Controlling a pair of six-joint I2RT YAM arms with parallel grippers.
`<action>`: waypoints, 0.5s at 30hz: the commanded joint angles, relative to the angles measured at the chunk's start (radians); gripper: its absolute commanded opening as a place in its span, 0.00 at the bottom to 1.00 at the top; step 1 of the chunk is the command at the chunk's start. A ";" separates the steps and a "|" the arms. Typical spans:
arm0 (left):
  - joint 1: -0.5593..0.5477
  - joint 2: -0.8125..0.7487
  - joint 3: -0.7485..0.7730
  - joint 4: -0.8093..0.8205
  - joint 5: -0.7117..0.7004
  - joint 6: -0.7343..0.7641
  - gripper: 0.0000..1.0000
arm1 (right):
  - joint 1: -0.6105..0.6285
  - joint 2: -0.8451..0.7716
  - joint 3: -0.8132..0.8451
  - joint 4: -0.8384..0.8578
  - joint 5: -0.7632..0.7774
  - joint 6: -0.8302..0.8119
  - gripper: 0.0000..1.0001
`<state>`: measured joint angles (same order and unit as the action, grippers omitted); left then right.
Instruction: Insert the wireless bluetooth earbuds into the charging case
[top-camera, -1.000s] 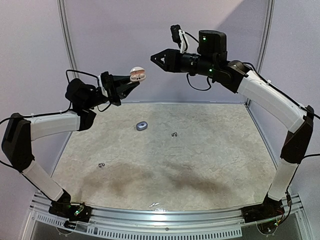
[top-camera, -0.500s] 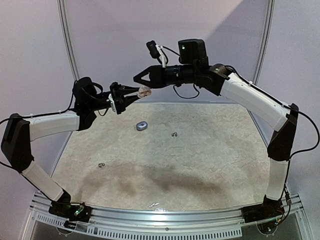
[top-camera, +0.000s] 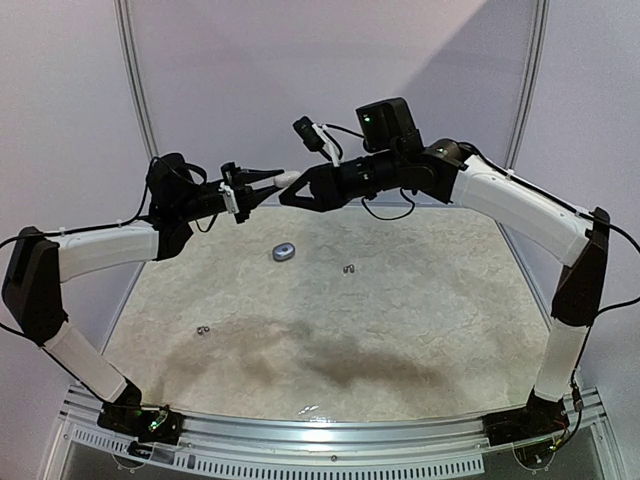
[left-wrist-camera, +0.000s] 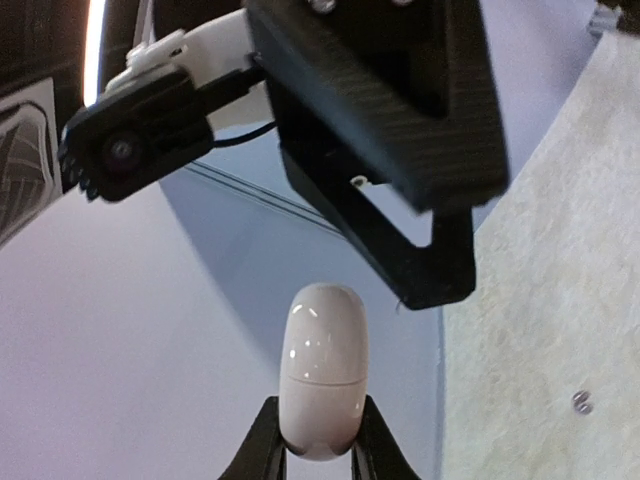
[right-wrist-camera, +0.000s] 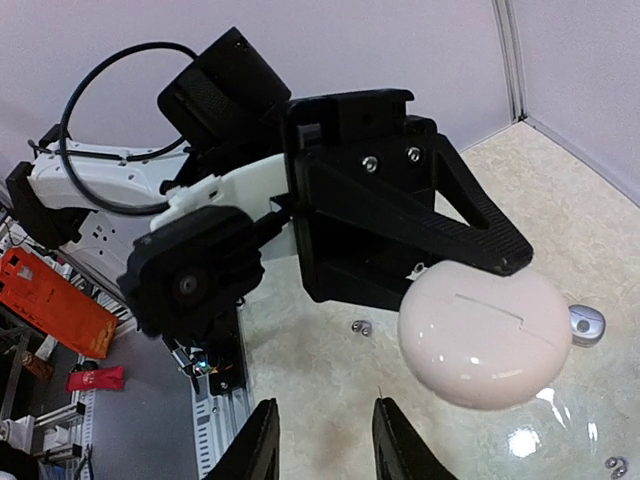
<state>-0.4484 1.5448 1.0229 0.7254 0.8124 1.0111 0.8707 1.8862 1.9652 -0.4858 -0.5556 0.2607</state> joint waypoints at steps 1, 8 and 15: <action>0.005 -0.008 0.035 -0.059 0.106 -0.481 0.00 | 0.003 -0.131 -0.061 0.074 0.034 -0.086 0.38; -0.004 0.017 0.002 0.245 0.260 -1.216 0.00 | 0.002 -0.259 -0.253 0.301 0.125 -0.209 0.71; -0.021 0.022 0.019 0.386 0.243 -1.492 0.00 | 0.001 -0.179 -0.166 0.276 0.072 -0.248 0.63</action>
<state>-0.4538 1.5475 1.0351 0.9810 1.0420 -0.2077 0.8707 1.6451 1.7504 -0.2157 -0.4625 0.0563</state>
